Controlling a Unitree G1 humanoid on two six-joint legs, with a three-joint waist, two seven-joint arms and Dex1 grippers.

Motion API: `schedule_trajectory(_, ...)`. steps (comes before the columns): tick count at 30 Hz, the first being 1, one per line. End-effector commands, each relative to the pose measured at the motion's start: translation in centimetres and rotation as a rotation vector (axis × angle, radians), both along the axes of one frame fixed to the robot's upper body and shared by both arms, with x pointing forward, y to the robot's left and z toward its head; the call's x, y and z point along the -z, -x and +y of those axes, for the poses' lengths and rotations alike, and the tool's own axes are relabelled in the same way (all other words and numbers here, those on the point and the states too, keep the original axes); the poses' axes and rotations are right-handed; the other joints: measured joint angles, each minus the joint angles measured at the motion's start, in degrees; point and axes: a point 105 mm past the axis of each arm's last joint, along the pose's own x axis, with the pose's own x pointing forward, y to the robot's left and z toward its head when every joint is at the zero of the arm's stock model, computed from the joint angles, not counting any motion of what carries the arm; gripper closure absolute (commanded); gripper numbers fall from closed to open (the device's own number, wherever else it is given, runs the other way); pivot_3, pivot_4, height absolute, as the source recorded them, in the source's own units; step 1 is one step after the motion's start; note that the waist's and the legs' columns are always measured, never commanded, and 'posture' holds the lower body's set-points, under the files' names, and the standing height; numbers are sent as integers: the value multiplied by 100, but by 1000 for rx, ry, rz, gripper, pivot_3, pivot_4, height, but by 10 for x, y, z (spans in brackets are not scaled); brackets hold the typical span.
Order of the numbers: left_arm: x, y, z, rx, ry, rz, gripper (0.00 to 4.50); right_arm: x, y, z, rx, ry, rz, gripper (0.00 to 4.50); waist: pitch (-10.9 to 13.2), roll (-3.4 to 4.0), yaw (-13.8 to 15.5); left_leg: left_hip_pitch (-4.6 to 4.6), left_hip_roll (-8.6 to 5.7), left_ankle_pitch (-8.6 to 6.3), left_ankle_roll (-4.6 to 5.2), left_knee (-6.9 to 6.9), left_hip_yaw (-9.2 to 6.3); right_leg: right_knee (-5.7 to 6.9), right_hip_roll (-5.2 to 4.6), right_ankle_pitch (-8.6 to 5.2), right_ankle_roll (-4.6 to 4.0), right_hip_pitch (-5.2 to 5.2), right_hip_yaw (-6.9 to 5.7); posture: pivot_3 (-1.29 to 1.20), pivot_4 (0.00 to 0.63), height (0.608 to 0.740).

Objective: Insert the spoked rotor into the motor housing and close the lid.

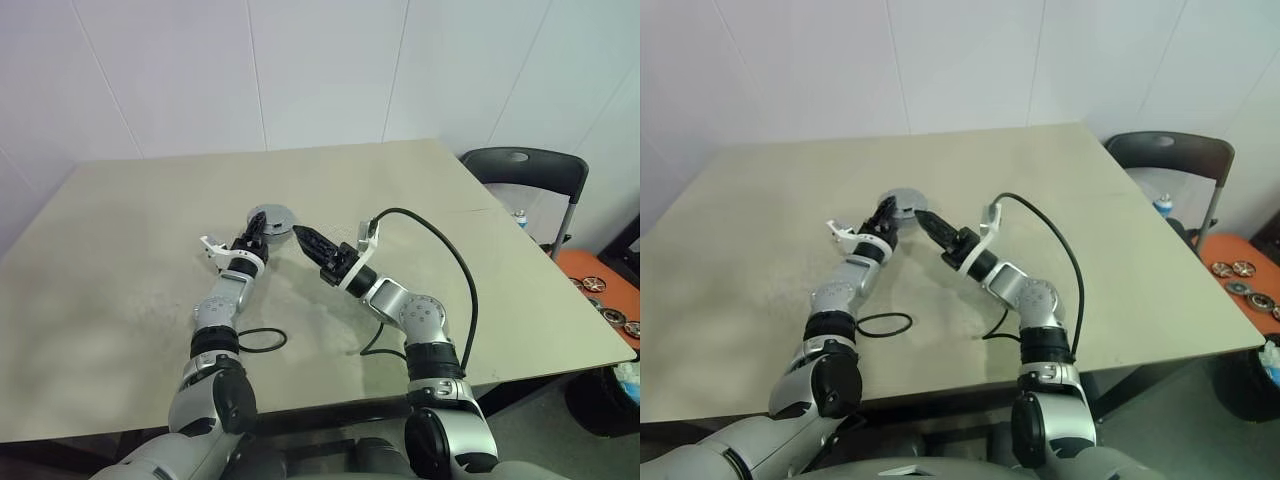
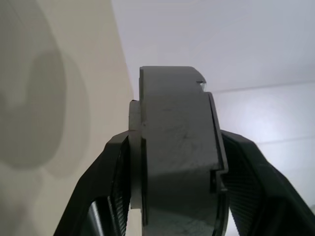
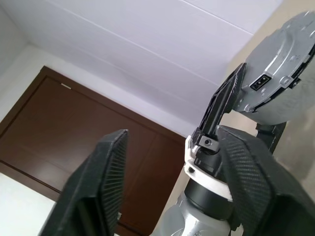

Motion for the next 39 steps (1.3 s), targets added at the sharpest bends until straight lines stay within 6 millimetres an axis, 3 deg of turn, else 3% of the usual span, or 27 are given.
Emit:
schedule_trajectory(1,-25,-8,33,-144,-48,-77,2173,-11,-3,5,0,-9,-36,1682,0,0,-46,1,2,0,0,0,0,1,1,0,0,0,0,0,0,740)
schedule_trajectory(9,-13,-1,92,-381,-200,-8,2173,-11,-1,6,-1,0,-41,1682,0,-1,-39,2,7,1,-1,1,0,5,6,0,0,-1,0,0,0,740)
schedule_trajectory(13,2,8,123,-490,-273,91,2173,-10,-2,6,2,7,-42,1682,-2,-3,-37,1,2,0,-1,1,0,3,2,0,0,0,0,0,0,740)
schedule_trajectory(19,22,25,156,-616,-366,227,2173,-8,-1,6,3,18,-42,1682,-5,-7,-66,8,2,0,0,1,3,6,3,0,0,2,-1,0,0,740)
schedule_trajectory(24,28,35,172,-677,-398,283,2173,-6,-2,7,3,24,-39,1682,-9,-8,-199,21,13,1,-1,1,7,21,11,1,0,5,1,0,0,740)
schedule_trajectory(31,41,58,202,-815,-493,452,116,-3,-2,7,4,34,-35,1654,-14,-10,-242,28,17,1,-2,-1,7,25,17,4,-3,6,4,0,0,740)
schedule_trajectory(39,30,87,247,-991,-633,573,24,-1,-1,8,-3,46,-33,1654,-15,-9,-357,28,16,1,-2,-6,8,25,16,4,-2,3,14,0,0,740)
